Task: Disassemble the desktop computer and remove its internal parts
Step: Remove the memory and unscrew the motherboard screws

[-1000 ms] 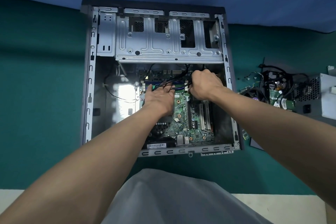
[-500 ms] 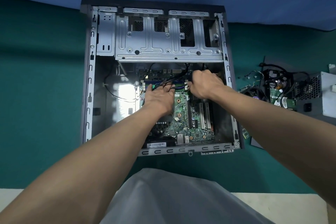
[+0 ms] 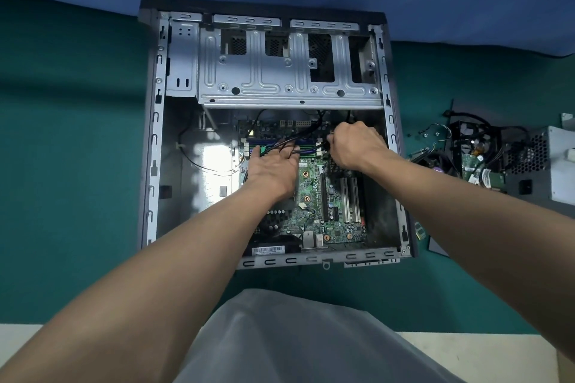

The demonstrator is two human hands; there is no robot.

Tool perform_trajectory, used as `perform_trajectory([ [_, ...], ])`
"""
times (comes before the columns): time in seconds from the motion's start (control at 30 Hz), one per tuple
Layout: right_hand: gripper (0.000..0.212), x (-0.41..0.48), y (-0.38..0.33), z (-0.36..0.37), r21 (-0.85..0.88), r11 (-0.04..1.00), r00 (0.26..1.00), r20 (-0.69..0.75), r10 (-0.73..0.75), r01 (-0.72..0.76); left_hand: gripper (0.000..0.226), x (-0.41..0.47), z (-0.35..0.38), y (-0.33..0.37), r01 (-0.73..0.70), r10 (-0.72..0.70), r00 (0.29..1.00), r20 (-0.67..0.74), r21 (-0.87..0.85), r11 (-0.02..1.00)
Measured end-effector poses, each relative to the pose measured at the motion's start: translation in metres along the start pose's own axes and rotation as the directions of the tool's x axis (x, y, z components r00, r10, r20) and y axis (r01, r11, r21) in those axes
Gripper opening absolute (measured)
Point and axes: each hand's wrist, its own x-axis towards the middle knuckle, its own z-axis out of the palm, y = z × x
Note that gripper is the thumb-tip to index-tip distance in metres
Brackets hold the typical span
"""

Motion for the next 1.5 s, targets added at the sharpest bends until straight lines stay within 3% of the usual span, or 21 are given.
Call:
perform_trajectory([
  [0.13, 0.004, 0.001, 0.000, 0.001, 0.051, 0.999, 1.000, 0.009, 0.012, -0.013, 0.068, 0.001, 0.001, 0.000, -0.002, 0.002, 1.000, -0.001, -0.007, 1.000],
  [0.33, 0.035, 0.002, 0.000, 0.004, 0.089, 0.994, 0.998, -0.022, 0.064, -0.062, 0.068, 0.001, 0.001, 0.000, -0.001, 0.001, 1.000, 0.003, -0.011, 1.000],
  [0.53, 0.010, 0.004, 0.002, 0.007, 0.167, 0.983, 0.996, -0.018, 0.082, -0.078, 0.069, 0.000, 0.001, 0.000, -0.006, 0.006, 1.000, -0.005, -0.022, 1.000],
  [0.67, 0.031, 0.005, 0.001, 0.009, 0.217, 0.967, 0.991, 0.005, 0.133, -0.131, 0.070, 0.000, 0.001, -0.001, -0.003, 0.003, 1.000, 0.002, -0.021, 1.000],
  [0.8, 0.014, 0.002, 0.000, 0.011, 0.244, 0.961, 0.991, -0.004, 0.133, -0.128, 0.069, 0.001, 0.001, 0.000, -0.004, 0.004, 1.000, -0.003, -0.040, 0.999],
  [1.07, 0.022, -0.018, 0.000, -0.003, 0.319, 0.945, 0.996, -0.035, 0.084, -0.069, 0.071, 0.001, 0.003, -0.001, -0.006, 0.003, 1.000, -0.026, -0.137, 0.991],
  [1.23, 0.010, -0.027, 0.004, 0.005, 0.297, 0.953, 0.990, -0.103, 0.099, -0.064, 0.073, 0.001, 0.006, 0.000, -0.012, 0.005, 0.999, -0.044, -0.155, 0.988],
  [1.43, 0.021, -0.028, 0.001, 0.023, 0.608, 0.787, 0.983, -0.064, 0.175, -0.100, 0.071, 0.002, 0.009, -0.002, -0.009, -0.002, 0.998, -0.063, -0.172, 0.985],
  [1.5, 0.017, -0.025, 0.000, 0.026, 0.573, 0.813, 0.989, -0.024, 0.145, -0.105, 0.072, 0.002, 0.010, -0.002, -0.007, -0.005, 0.998, -0.063, -0.191, 0.982],
])
